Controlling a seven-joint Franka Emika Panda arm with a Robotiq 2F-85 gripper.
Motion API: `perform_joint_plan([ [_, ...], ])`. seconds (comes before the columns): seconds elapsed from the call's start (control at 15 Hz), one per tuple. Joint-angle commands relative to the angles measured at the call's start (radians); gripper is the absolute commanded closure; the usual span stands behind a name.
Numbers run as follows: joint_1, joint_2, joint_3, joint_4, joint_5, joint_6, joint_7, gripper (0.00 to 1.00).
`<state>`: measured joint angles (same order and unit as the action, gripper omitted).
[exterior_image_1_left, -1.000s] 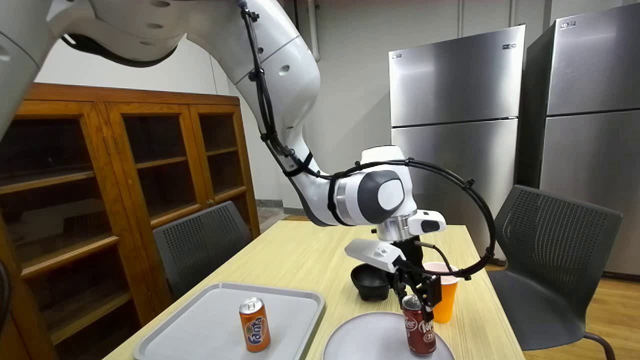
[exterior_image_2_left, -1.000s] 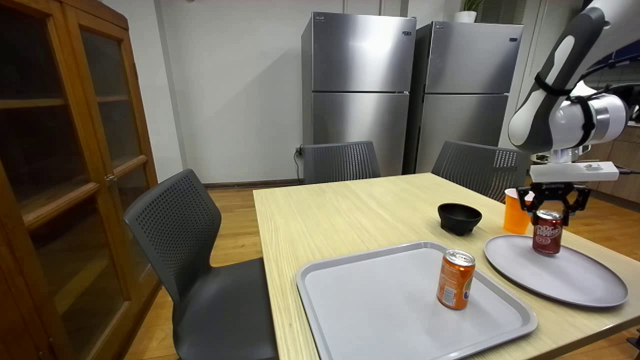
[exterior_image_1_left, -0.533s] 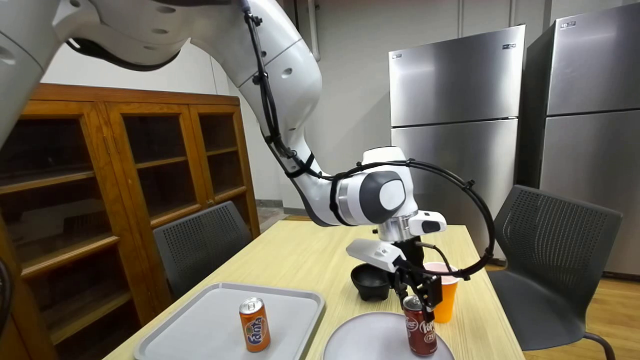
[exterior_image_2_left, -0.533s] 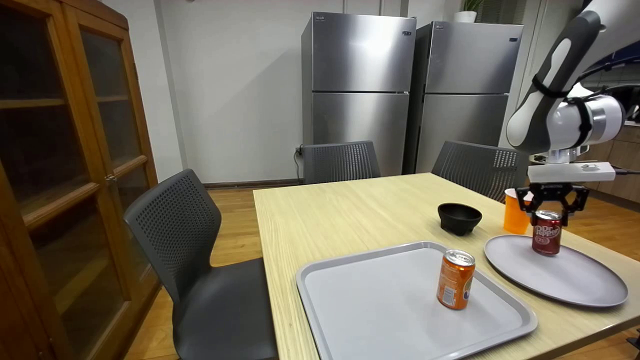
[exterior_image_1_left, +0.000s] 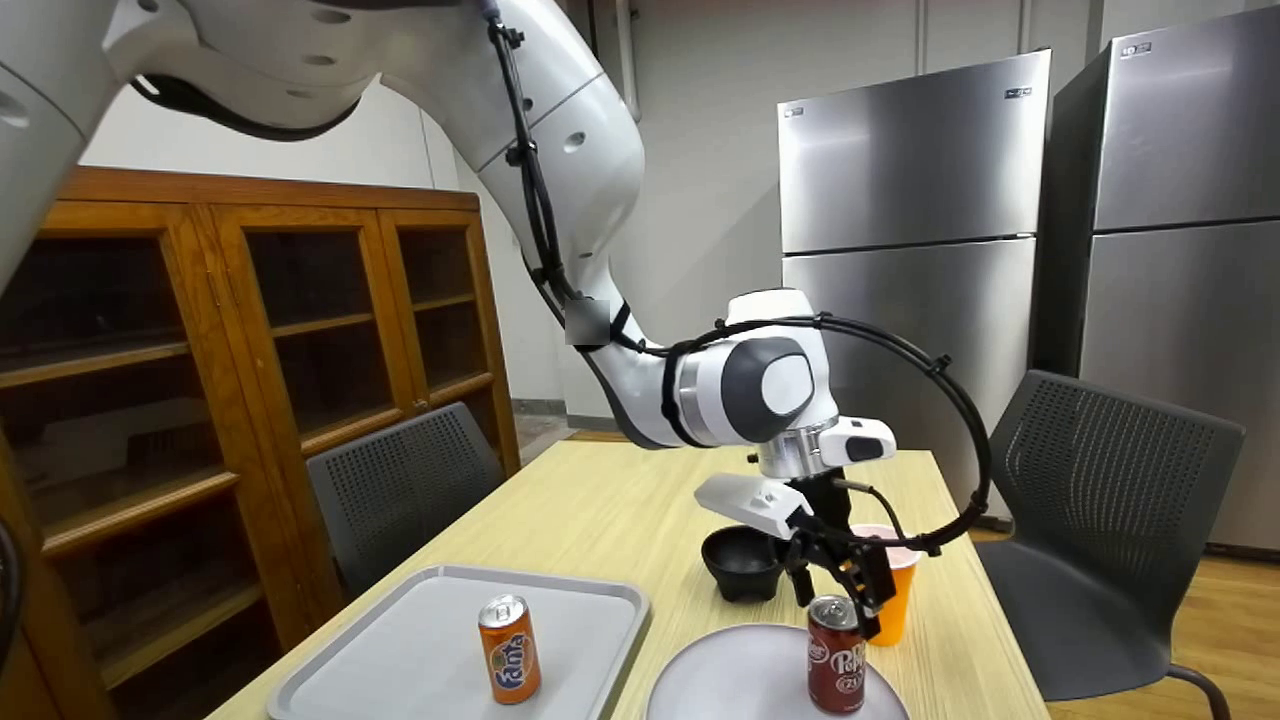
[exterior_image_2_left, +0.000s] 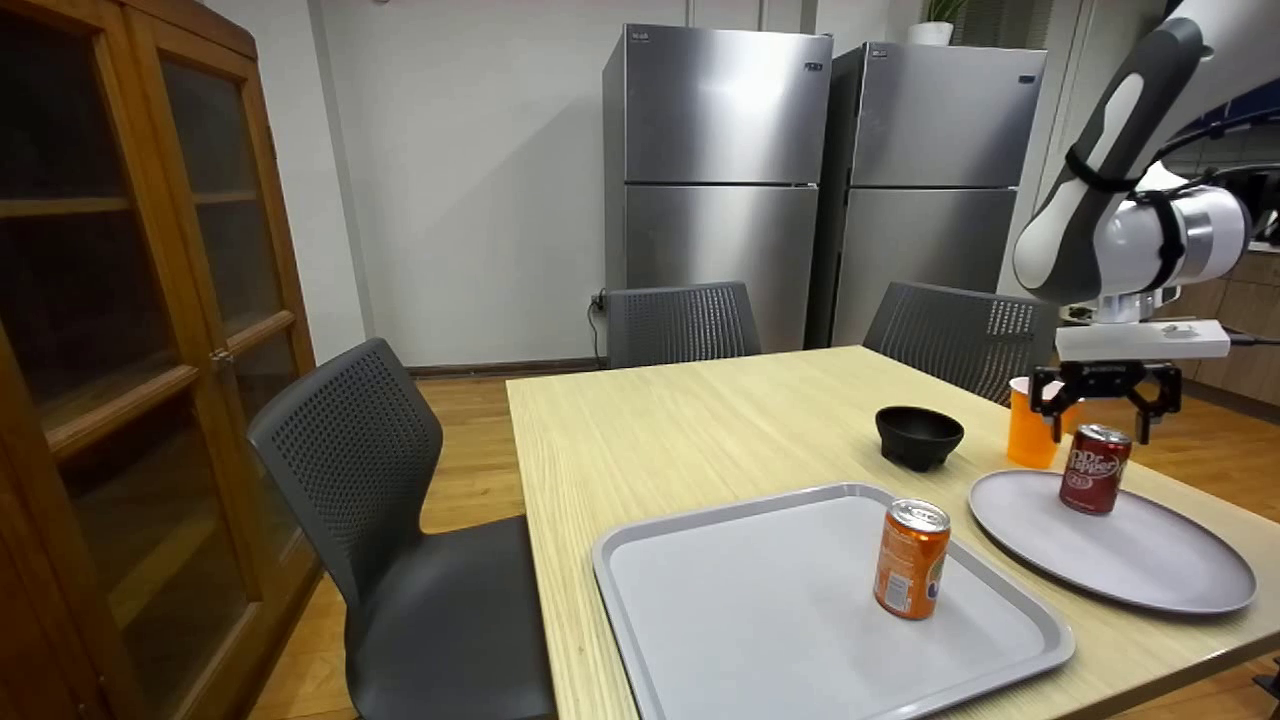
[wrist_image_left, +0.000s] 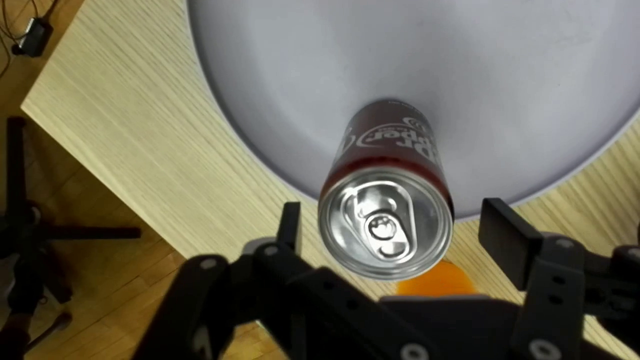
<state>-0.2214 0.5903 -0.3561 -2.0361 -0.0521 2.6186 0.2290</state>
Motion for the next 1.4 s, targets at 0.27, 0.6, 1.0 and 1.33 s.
perform_joint_plan([
  [0.27, 0.039, -0.141, -0.021, -0.039, -0.022, -0.022, 0.033, 0.00],
  [0.6, 0.104, -0.266, -0.027, -0.116, -0.079, -0.006, 0.067, 0.00],
  [1.0, 0.202, -0.438, -0.003, -0.263, -0.230, -0.011, 0.174, 0.00],
  [1.33, 0.233, -0.565, 0.080, -0.381, -0.324, -0.022, 0.264, 0.00],
])
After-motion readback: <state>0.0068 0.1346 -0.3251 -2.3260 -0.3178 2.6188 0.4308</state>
